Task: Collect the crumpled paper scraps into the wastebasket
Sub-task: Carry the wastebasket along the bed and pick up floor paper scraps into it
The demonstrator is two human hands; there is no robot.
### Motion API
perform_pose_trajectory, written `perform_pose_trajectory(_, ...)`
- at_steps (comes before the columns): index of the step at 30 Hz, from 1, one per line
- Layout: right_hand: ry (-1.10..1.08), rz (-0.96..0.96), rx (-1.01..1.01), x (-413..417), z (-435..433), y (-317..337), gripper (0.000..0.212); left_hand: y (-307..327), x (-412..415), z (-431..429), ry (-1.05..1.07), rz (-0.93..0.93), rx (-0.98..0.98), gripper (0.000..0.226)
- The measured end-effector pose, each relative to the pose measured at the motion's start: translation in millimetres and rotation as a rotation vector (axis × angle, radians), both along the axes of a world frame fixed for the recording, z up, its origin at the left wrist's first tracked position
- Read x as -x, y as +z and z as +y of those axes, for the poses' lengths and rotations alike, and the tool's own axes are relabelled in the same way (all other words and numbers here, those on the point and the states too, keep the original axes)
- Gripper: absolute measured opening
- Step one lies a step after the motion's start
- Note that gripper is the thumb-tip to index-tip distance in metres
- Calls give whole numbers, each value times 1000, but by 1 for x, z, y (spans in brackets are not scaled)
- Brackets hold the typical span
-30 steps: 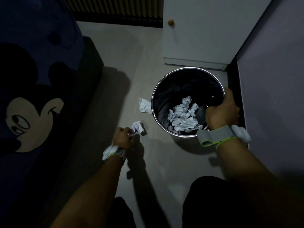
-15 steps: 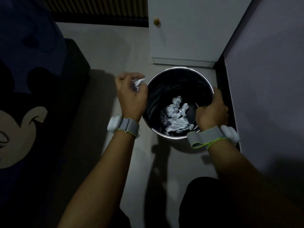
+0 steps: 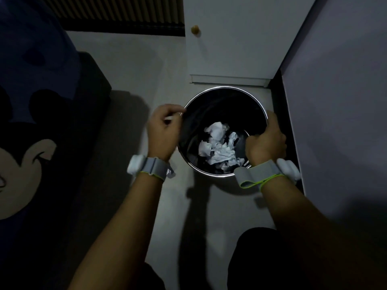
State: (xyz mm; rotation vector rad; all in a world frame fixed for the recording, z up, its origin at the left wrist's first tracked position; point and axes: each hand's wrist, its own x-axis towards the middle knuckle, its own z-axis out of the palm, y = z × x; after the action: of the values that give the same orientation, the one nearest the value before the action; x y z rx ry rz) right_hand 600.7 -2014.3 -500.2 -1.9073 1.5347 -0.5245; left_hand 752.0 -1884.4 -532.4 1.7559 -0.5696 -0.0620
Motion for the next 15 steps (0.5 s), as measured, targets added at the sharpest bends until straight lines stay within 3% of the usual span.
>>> perform_pose_trajectory(2,-2,-6,-5,-1,0,1,48,-18,-15,8,184,153,-15,22)
perform_pose_trajectory(5,-11,2,-17,-5,1,0,47,-62,-27,19,182,243,-347,17)
perform_pose_trajectory(7,-10,-11,-7,-8,1,-1,44,-92,-26,27,80,241,-610,13)
perform_pose_trajectory(11,-17,-19,7,-9,1,-2,45,-141,-8,36,-16,184,-991,38)
perform_pose_trajectory(15,-39,-1,-12,-9,-3,-3,49,-171,6,45,39,71,-1191,40)
